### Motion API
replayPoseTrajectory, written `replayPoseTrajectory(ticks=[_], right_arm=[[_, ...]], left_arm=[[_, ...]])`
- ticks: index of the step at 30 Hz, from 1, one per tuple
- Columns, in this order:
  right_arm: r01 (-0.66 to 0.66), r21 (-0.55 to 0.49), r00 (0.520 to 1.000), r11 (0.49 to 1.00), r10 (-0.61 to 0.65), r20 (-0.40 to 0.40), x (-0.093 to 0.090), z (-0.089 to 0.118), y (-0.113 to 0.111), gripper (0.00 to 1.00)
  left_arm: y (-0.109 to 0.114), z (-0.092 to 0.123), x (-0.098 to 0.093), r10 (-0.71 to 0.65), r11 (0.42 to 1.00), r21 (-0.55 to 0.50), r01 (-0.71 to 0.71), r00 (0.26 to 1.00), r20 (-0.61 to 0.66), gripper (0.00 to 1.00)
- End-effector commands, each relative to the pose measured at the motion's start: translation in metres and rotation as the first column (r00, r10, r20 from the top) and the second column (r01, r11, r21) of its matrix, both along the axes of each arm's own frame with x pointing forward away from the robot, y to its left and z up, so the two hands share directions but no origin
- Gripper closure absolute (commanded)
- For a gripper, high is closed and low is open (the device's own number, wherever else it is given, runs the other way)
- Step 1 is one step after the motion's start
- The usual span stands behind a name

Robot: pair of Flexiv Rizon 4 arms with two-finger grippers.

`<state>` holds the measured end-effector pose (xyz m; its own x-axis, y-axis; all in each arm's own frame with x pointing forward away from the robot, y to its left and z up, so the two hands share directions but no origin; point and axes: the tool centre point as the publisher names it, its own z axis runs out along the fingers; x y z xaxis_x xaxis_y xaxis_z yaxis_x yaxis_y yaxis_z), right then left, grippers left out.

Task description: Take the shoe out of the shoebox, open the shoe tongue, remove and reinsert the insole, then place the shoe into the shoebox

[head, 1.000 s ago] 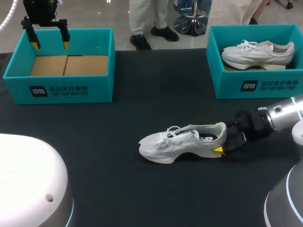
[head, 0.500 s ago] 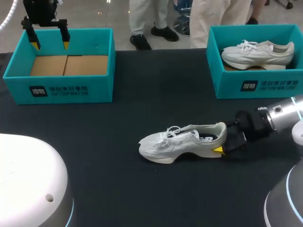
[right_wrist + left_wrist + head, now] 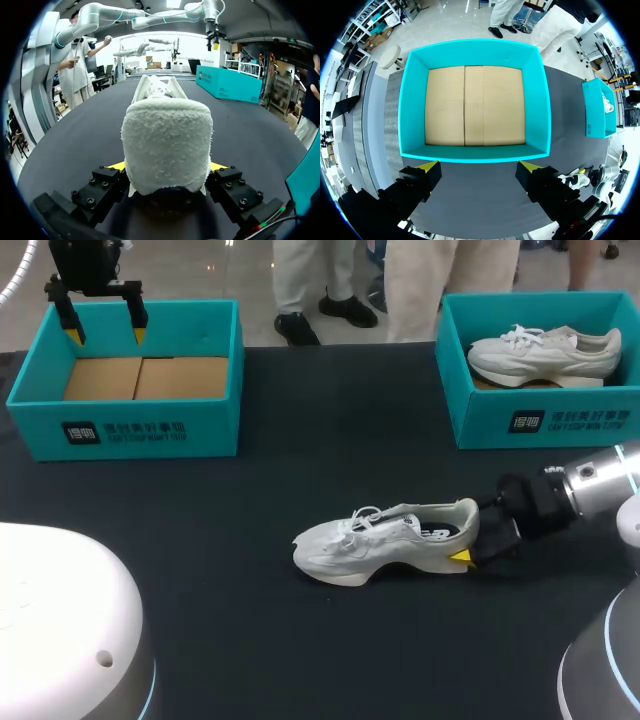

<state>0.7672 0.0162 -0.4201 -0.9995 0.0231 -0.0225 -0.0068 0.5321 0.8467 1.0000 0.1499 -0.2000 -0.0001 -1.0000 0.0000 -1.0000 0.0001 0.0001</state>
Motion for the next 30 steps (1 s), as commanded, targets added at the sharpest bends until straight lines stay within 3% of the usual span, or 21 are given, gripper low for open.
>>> replayPoseTrajectory(ticks=[1,13,30], right_arm=[[0.002,-0.005,1.000,1.000,-0.002,0.000,0.001,-0.002,0.003,1.00],[0.002,-0.005,1.000,1.000,-0.002,0.000,0.001,-0.002,0.003,1.00],[0.002,-0.005,1.000,1.000,-0.002,0.000,0.001,-0.002,0.003,1.00]], left_arm=[[0.000,0.000,0.000,0.000,1.000,0.000,0.000,1.000,0.000,0.00],[0.000,0.000,0.000,0.000,1.000,0.000,0.000,1.000,0.000,0.00],[-0.062,-0.001,-0.067,0.100,0.995,0.003,-0.100,0.995,0.019,0.00]])
